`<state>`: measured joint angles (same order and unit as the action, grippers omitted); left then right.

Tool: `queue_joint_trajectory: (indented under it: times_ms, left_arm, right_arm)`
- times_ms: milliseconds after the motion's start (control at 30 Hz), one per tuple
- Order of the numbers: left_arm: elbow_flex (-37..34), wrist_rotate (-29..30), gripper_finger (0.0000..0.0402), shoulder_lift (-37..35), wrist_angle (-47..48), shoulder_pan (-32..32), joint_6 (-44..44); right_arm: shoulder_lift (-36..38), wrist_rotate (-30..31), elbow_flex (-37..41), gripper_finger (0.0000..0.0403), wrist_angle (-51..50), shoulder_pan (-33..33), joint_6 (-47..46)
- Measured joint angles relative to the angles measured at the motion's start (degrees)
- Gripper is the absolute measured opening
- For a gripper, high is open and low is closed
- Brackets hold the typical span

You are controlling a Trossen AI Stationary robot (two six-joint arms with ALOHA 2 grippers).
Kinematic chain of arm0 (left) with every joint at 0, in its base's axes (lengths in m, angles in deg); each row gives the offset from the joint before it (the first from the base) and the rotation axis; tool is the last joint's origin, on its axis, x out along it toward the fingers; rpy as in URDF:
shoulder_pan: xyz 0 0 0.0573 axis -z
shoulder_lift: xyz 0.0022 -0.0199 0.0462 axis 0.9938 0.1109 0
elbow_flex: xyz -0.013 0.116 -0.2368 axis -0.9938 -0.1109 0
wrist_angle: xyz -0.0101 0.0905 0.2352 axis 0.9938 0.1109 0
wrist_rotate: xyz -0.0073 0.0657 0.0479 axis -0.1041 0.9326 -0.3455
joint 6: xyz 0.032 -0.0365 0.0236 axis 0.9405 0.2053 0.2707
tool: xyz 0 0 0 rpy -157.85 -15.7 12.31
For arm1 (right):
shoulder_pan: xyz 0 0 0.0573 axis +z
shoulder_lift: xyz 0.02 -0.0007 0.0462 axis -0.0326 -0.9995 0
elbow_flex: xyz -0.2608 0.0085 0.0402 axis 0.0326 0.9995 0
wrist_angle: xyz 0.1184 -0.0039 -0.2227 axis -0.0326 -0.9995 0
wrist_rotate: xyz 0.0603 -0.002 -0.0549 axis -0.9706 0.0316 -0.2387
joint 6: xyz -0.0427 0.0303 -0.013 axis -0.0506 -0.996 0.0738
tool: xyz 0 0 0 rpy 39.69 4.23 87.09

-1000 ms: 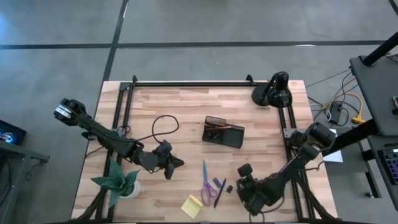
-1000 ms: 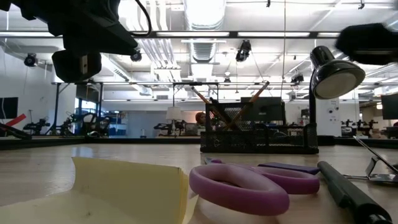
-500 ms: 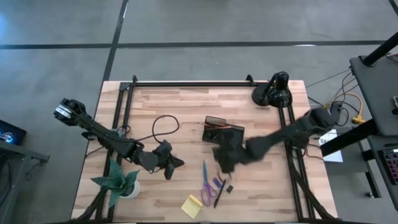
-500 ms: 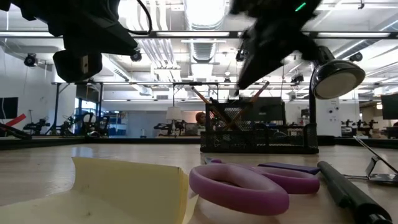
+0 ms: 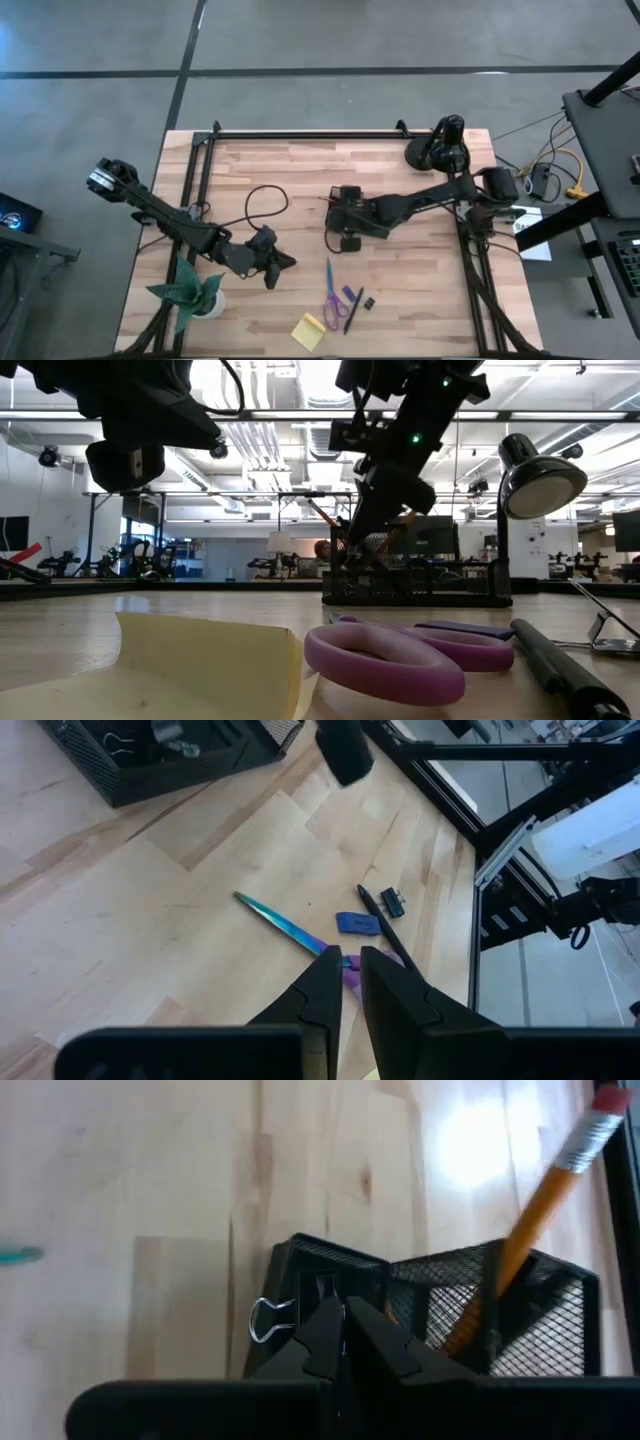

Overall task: Pick and place office supplies into organizer
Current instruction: Put the right black binder clip into the black desk organizer, then put the black binder clip into the black desk organizer

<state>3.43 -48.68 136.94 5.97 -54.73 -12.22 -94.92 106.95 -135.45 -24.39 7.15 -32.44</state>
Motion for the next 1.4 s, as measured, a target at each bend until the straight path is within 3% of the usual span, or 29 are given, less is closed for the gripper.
queue_joint_trajectory:
  times_ms: [200,467,700,933,1167,1400]
  left_arm:
    - [-0.16,0.0,0.0025,0.0,0.2,0.0,0.02]
    - [-0.2,-0.02,0.0025,0.0,0.1,-0.02,-0.13]
    - [-0.2,-0.02,0.0025,0.0,-0.07,-0.04,-0.21]
    - [-0.2,-0.04,0.0025,-0.02,-0.08,-0.04,-0.14]
    - [-0.26,-0.07,0.0025,-0.04,-0.27,-0.02,-0.18]
    - [-0.26,-0.11,0.0025,-0.04,-0.23,-0.02,-0.28]
  right_arm:
    - [-1.29,6.11,0.06,0.0024,1.19,-0.19,-5.67]
    - [-0.29,5.48,-1.07,0.0117,-1.78,1.17,-7.8]
    - [5.04,-6.46,0.51,0.017,-12.96,12.86,-3.55]
    - [4.83,-17.56,3.34,0.0184,-11.43,24.39,0.98]
    - [2.37,-28.69,3.36,0.0183,-4.52,25.19,1.17]
    - [-2.87,-28.59,1.7,0.0183,-4.34,25.03,1.87]
